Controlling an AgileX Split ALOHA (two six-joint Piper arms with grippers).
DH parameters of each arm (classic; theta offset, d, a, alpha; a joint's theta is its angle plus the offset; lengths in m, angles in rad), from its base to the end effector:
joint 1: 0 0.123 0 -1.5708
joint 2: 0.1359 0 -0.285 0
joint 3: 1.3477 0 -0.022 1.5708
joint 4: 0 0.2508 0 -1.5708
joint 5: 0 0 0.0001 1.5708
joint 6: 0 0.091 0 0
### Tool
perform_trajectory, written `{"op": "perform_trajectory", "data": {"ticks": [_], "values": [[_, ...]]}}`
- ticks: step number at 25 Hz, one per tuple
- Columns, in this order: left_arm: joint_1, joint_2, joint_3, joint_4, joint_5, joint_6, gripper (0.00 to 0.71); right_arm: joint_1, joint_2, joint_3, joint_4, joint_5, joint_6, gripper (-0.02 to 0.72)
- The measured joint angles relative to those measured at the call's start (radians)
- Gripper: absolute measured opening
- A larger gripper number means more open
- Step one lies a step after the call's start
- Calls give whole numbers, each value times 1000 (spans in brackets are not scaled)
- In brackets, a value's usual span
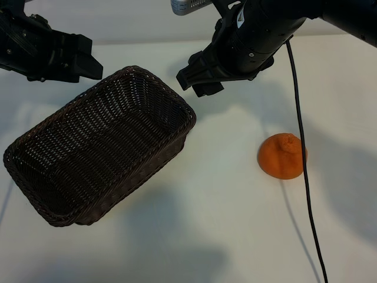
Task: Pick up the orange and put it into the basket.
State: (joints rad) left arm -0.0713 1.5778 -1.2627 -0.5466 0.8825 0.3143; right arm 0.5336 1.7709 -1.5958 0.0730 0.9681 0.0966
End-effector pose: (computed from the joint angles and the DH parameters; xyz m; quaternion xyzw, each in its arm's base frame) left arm 0.3291 -0.0602 0.2983 0.0625 0.9430 -0.2137 0.2474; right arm 0.3334 0.2033 0.3129 -0.1974 0.9461 0.1115 0.2312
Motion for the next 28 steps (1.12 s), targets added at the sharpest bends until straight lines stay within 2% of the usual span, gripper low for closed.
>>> {"op": "perform_trajectory", "data": {"ticks": [17,28], "values": [[0,0,0,0,0,0,500,0,0,0,0,0,0,595],[0,0,0,0,-54,4,500,0,0,0,1,-3,0,595]]}}
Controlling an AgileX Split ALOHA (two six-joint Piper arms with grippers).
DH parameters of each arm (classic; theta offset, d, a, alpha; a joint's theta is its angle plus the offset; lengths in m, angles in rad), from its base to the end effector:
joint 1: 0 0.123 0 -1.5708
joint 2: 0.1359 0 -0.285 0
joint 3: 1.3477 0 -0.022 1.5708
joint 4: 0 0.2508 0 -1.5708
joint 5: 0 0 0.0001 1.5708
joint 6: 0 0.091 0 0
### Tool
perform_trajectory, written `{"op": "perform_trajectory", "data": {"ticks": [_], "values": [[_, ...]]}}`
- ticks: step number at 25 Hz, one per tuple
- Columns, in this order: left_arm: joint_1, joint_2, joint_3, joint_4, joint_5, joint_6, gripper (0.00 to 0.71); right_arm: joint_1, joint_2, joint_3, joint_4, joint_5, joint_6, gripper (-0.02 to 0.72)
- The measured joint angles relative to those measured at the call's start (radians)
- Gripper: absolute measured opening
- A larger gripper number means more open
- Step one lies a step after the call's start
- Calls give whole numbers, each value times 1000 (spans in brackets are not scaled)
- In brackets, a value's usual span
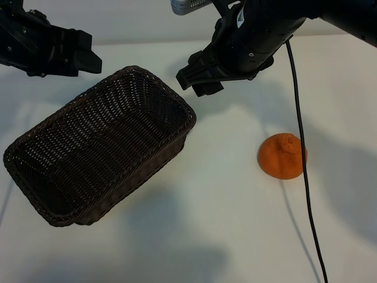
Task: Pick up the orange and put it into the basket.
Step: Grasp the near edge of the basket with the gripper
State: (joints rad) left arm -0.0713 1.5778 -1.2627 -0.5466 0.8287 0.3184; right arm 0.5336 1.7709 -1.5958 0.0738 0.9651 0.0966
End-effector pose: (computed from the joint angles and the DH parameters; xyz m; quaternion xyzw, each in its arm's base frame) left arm 0.3334 -0.0588 0.3001 0.0569 0.9380 -0.2068 0.2724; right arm 0.3336 0.2035 0.3130 -0.1972 0.9458 0.1123 0.2325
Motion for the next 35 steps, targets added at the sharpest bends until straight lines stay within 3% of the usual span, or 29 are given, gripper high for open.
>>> {"op": "perform_trajectory", "data": {"ticks": [8,13,23,28,35], "values": [[0,-8,0,6,3,-24,500,0,0,0,0,0,0,595],[0,-98,22,150,39,-168,500,0,0,0,0,0,-3,595],[0,-356,335,409,-62,-495,500,0,0,0,0,0,-31,595],[0,-372,458,495,-78,-654,500,0,0,0,0,0,-32,595],[0,-372,584,516,-148,-748,500,0,0,0,0,0,-37,595]]}}
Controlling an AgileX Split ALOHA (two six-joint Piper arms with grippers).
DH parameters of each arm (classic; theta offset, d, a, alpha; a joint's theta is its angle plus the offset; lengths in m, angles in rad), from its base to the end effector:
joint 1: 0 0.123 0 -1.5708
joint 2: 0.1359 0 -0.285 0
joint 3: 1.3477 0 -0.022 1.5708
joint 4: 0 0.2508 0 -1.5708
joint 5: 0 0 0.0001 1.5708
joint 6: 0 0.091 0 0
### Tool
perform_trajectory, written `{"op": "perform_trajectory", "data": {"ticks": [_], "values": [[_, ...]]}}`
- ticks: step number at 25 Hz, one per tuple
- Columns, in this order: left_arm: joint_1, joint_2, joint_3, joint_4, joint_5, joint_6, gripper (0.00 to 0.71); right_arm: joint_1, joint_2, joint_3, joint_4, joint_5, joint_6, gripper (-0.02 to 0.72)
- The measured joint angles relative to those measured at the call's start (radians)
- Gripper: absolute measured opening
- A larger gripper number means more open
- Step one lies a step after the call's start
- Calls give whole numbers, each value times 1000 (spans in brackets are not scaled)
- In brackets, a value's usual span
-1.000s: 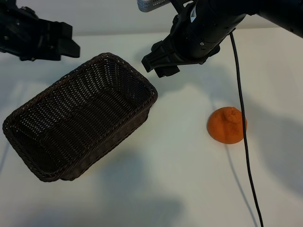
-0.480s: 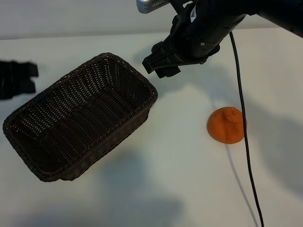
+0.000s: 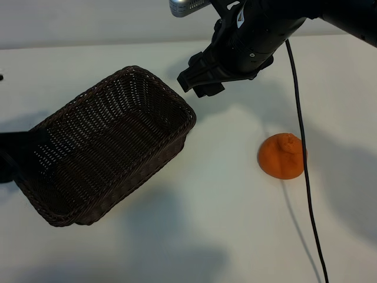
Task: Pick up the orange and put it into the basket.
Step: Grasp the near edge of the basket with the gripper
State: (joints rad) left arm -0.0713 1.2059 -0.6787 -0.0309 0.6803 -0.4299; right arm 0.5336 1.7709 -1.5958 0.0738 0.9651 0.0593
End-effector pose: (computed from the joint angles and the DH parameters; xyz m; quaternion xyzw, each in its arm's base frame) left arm 0.2105 -0.0168 0.2317 -0.1832 0.9573 -0.0672 0.2133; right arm 0.3336 0.2035 0.3130 -0.2148 0.9419 0.1079 0.2345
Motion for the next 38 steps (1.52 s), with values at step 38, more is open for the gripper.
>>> {"op": "perform_trajectory", "data": {"ticks": [38], "values": [[0,255,220,39,-422,-197,361,0,0,0,0,12,-20,595]]}}
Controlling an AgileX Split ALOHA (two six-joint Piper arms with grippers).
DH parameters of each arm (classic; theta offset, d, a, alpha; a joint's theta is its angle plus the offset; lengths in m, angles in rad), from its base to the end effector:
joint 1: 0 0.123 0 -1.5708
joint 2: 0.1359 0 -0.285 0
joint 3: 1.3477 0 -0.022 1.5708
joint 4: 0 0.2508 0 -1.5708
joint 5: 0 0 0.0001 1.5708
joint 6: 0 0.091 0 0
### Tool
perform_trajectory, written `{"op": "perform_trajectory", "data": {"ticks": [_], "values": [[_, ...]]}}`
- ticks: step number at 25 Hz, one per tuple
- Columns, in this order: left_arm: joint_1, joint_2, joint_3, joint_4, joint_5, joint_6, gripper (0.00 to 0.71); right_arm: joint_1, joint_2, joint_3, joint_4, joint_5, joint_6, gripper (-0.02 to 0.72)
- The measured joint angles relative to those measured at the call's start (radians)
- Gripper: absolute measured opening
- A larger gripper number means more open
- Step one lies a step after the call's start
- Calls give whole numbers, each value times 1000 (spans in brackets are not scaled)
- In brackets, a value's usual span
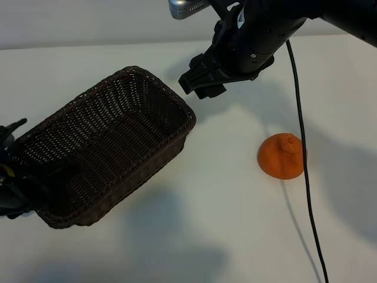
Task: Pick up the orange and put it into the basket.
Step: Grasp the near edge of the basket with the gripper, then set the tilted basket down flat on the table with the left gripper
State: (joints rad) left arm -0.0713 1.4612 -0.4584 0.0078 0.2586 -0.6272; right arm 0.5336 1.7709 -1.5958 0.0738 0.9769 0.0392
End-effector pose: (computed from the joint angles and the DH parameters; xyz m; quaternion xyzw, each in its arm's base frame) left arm 0.2123 -0.0150 0.1385 -0.2656 0.9437 -0.0658 0.1857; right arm 0.3328 0.2030 0.3125 -0.2248 0.9411 0.1040 0.2301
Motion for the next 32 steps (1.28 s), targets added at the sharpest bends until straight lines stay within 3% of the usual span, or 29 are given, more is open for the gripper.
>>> {"op": "perform_trajectory", "data": {"ticks": [3,5,18,27,32], "values": [[0,9,0,-22,-32,-19,220,0,0,0,0,4,-1,595],[0,10,0,-29,-54,-20,195,0,0,0,0,4,-1,595],[0,-28,0,-33,-75,44,171,0,0,0,0,6,-1,595],[0,-149,-51,-73,82,229,155,0,0,0,0,6,-1,595],[0,-149,-95,-208,107,378,155,0,0,0,0,8,0,595]]}}
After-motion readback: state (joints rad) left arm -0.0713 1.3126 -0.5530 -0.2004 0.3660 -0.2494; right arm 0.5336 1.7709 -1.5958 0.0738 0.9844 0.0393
